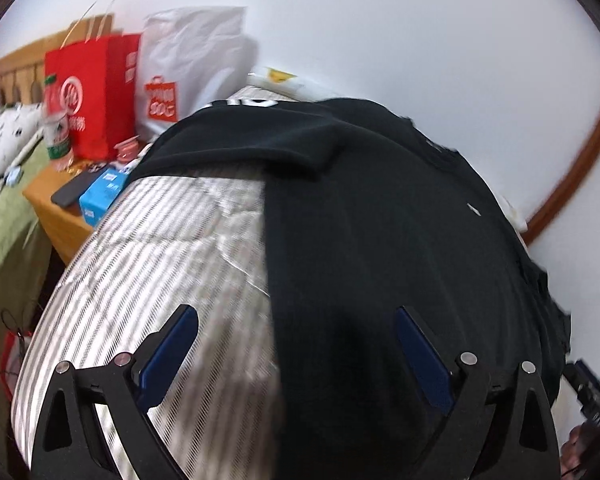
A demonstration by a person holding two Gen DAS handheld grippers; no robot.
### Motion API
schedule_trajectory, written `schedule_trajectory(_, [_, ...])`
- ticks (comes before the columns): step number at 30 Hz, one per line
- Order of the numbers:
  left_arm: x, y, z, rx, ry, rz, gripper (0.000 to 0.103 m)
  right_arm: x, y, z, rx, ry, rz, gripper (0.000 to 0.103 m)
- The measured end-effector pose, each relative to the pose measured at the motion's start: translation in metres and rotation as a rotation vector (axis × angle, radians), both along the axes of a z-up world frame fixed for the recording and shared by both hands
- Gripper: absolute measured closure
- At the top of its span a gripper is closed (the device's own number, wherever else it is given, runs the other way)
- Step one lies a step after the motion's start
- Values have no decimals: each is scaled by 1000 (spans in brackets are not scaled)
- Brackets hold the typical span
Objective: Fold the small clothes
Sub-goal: 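Grasp the lettered sleeve cuff of the black sweatshirt with the left gripper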
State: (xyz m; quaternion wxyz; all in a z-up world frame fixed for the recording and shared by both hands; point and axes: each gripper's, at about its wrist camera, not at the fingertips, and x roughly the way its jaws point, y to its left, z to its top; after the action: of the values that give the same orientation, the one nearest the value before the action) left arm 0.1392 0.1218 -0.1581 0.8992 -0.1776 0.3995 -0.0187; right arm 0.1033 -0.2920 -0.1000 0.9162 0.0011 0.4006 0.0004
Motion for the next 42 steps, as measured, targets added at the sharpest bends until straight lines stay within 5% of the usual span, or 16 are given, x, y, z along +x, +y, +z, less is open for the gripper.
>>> schedule_trajectory(7, [41,47,-21,-129,-1,99,11,63,9,-15,-14,32,78,2])
schedule_trajectory(12, [67,70,-30,-272,-7,132,18,118,15,-24,-42,13,129,23])
schedule_trajectory(20, [99,94,-40,-439,-56,190,21,190,17,-32,21,-31,209,23])
schedule_trajectory(25, [125,111,-39,-470,-81,246,21,204,10,-51,70,-53,205,23])
schedule_trajectory(30, [148,119,-33,-386,-79,304,28,200,1,-58,112,-49,204,23])
schedule_trajectory(33, [156,116,-26,-289,-63,338,44,205,-7,-64,147,-13,175,23])
schedule_trajectory(35, [160,113,-16,-224,-67,339,72,207,-14,-66,176,1,152,23])
schedule_trajectory(37, [163,107,-2,-156,-84,329,84,207,-18,-67,192,1,140,23])
schedule_trajectory(42, [170,72,45,-17,-174,245,92,203,-18,-61,191,-29,135,22])
